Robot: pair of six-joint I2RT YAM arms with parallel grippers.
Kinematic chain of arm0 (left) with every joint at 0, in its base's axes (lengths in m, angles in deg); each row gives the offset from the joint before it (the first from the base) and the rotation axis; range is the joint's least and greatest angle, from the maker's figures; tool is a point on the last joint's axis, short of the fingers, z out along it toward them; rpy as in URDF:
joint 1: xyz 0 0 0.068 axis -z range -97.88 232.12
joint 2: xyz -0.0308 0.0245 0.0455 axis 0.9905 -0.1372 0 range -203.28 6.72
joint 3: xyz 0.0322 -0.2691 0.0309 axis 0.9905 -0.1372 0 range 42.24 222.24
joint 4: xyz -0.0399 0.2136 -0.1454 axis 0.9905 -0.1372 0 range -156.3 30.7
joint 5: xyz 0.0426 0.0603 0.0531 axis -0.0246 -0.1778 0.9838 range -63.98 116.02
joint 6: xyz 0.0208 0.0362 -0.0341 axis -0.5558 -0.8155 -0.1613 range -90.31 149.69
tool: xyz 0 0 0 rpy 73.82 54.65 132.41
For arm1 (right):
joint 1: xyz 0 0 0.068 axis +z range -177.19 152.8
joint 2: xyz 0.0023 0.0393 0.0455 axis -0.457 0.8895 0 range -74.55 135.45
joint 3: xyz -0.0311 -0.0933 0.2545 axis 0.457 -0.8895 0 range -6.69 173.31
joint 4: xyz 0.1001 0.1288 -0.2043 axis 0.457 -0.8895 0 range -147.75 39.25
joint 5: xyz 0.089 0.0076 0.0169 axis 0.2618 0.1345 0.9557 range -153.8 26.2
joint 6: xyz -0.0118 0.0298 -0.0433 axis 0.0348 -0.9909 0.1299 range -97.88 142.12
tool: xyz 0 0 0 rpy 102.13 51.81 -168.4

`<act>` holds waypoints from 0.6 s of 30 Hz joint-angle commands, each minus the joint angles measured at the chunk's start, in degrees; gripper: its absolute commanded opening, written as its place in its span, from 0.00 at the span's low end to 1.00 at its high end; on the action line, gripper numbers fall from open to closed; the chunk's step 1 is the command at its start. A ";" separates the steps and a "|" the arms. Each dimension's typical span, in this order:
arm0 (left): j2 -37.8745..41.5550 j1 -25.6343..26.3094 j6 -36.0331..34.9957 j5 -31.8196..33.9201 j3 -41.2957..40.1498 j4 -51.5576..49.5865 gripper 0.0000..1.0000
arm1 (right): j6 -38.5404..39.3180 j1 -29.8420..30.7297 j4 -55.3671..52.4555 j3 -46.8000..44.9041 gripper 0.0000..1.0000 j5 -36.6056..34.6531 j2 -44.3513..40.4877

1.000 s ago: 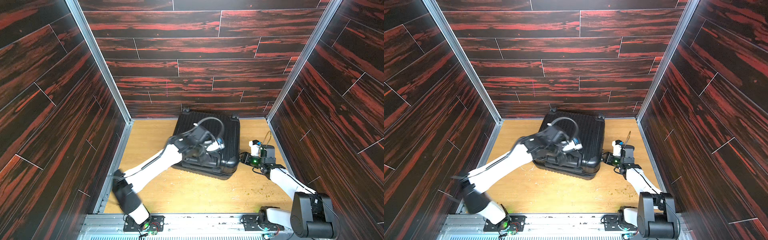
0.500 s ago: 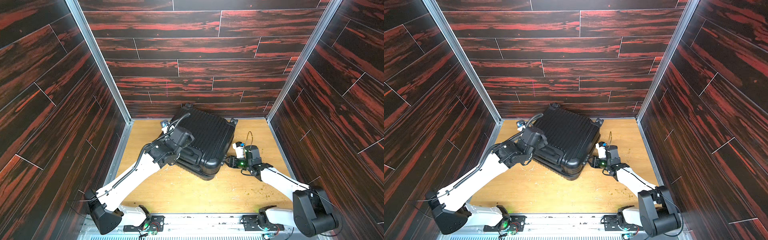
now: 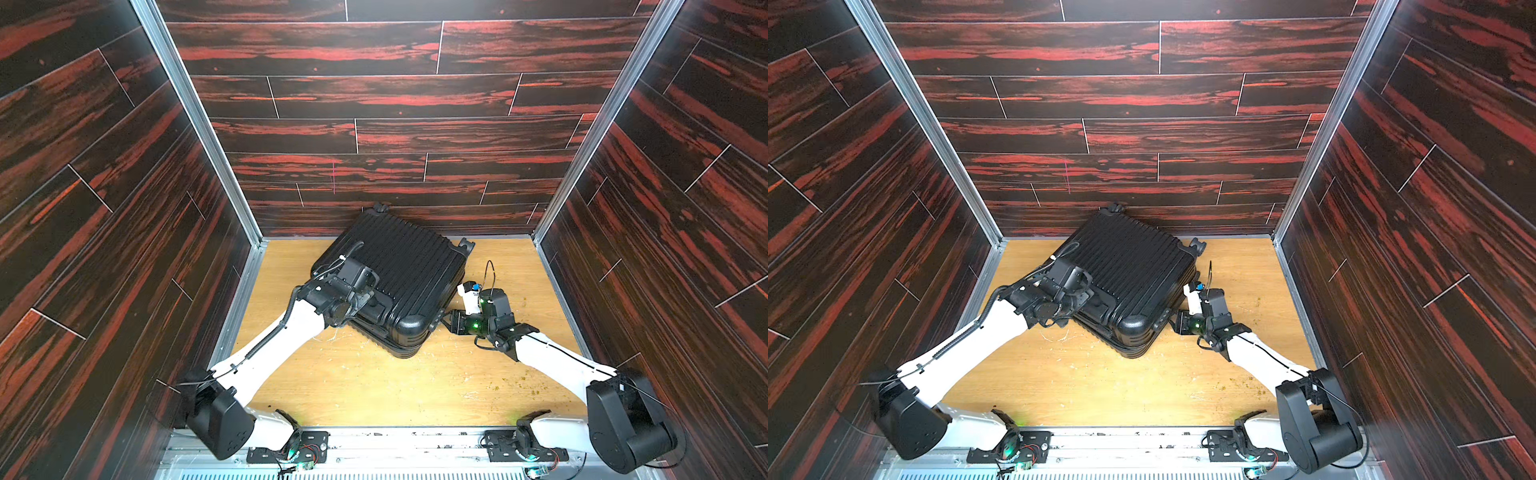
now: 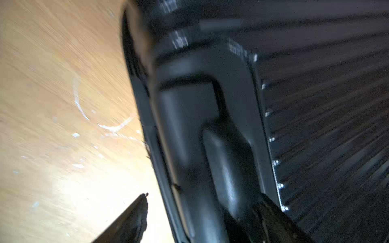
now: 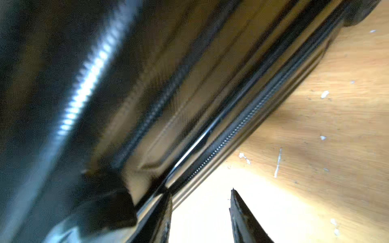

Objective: Close the suitcase zippers
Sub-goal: Adjust the suitcase at the center of the board.

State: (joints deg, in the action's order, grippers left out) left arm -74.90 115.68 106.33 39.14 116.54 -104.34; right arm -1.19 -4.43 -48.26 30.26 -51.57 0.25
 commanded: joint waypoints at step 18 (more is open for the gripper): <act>-7.46 -4.97 -9.20 -4.16 5.02 -3.53 0.33 | 7.83 -7.72 -11.34 8.14 0.47 -9.43 -10.29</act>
State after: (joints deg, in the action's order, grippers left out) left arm -81.48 111.52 106.66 32.52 119.69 -106.83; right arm 4.71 -9.65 -56.53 37.10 -60.36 -7.55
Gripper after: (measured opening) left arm 0.366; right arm 0.466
